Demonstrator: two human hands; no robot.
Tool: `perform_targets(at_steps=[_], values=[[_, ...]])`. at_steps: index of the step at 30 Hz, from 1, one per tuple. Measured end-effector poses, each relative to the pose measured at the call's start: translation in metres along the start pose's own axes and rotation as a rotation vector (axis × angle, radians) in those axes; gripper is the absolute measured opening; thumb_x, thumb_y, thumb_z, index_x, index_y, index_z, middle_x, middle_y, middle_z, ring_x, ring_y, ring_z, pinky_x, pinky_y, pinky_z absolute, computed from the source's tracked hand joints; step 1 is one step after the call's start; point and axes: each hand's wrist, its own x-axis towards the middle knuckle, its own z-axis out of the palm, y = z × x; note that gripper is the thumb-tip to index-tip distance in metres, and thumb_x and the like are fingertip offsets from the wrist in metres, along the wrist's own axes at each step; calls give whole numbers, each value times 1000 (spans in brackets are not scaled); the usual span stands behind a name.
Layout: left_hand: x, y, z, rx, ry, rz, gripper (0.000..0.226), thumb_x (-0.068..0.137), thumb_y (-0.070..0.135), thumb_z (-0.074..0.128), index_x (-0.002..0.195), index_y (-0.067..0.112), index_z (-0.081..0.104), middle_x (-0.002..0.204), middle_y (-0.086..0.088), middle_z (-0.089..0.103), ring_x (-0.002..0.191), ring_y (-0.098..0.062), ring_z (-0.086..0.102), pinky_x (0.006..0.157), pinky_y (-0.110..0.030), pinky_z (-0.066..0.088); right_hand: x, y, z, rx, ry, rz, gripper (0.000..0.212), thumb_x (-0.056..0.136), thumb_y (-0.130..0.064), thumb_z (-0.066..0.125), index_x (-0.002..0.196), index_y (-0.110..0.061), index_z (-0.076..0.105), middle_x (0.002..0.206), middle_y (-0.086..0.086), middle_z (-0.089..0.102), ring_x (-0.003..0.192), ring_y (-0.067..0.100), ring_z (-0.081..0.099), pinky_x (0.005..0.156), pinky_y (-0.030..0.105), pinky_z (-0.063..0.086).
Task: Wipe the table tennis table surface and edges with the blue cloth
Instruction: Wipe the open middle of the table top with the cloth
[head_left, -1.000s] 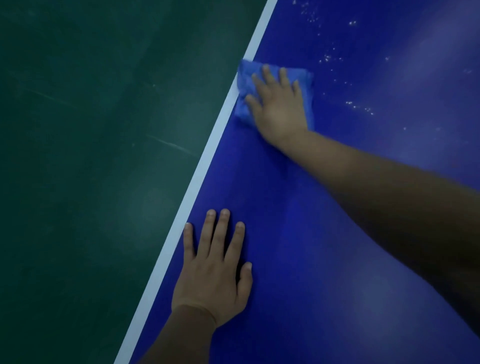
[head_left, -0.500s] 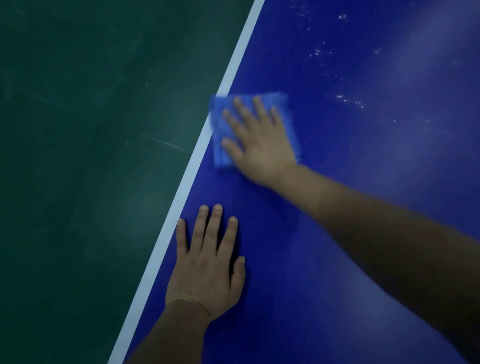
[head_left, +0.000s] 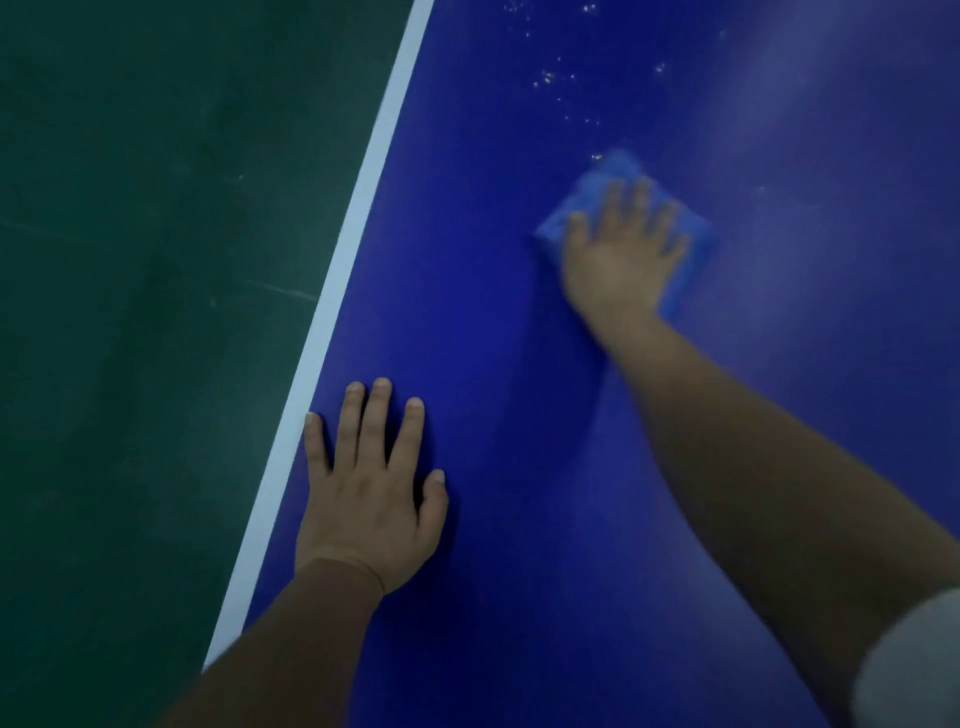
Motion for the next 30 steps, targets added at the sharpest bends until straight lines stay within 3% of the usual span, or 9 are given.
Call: perform_targets(at_steps=[4, 8, 12, 14, 18, 20, 26, 28, 30], values=[[-3, 1, -11, -53, -12, -27, 74, 90, 50, 30, 150, 10, 44, 160, -20, 29, 152, -38, 17, 120, -63, 11, -50, 12, 3, -74, -118, -458, 72, 96, -63, 10, 159, -30, 21, 168, -3, 13, 154, 34, 9, 120, 57, 2], [28, 7, -22, -86, 97, 34, 64, 87, 46, 36, 133, 6, 56, 145, -18, 43, 140, -39, 34, 117, -65, 19, -3, 152, -20, -96, 4, 26, 65, 102, -59, 25, 160, -29, 20, 168, -1, 12, 154, 35, 9, 120, 62, 6], [100, 67, -32, -131, 156, 116, 67, 89, 46, 34, 142, 8, 48, 156, -17, 35, 150, -34, 21, 124, -57, 5, 42, 206, -40, 80, 32, 545, 71, 100, -62, 15, 161, -27, 10, 169, 2, 2, 153, 39, -2, 118, 67, 0], [132, 106, -31, -136, 126, 147, 70, 93, 47, 31, 153, 10, 35, 164, -14, 22, 154, -28, 7, 125, -53, -3, 47, 163, -30, 54, 54, 402, 69, 101, -59, 18, 161, -25, 13, 169, 5, 6, 153, 41, 3, 118, 67, 2], [157, 148, -17, -69, 90, 139, 71, 97, 49, 29, 157, 11, 25, 166, -13, 14, 155, -28, 1, 124, -55, -1, 13, 114, -7, -28, -57, -226, 70, 98, -62, 11, 159, -31, 19, 168, -3, 12, 154, 33, 6, 120, 60, 2], [159, 149, -13, -58, 108, 137, 71, 96, 49, 26, 155, 12, 30, 164, -15, 20, 154, -29, 7, 124, -57, 3, 23, 170, -15, -82, -4, -151, 66, 101, -60, 17, 158, -28, 25, 167, 0, 18, 153, 36, 14, 119, 60, 9], [161, 148, -12, -70, 91, 197, 67, 96, 45, 27, 155, 13, 33, 165, -16, 20, 155, -31, 8, 124, -58, 3, 79, 333, -61, 87, 62, 719, 67, 101, -58, 17, 161, -28, 11, 169, 1, 4, 154, 36, -1, 120, 62, 1], [161, 149, -15, -76, 83, 193, 67, 95, 44, 26, 154, 14, 38, 164, -17, 23, 155, -32, 10, 124, -58, 5, 86, 305, -55, 72, 75, 654, 67, 102, -57, 20, 161, -25, 12, 169, 4, 5, 154, 37, 1, 120, 63, 2], [162, 150, -15, -73, 95, 188, 67, 94, 44, 27, 152, 13, 41, 162, -18, 26, 154, -34, 12, 123, -59, 6, 69, 262, -35, -20, 95, 299, 65, 104, -55, 25, 160, -23, 18, 168, 5, 13, 153, 38, 9, 119, 62, 6]])
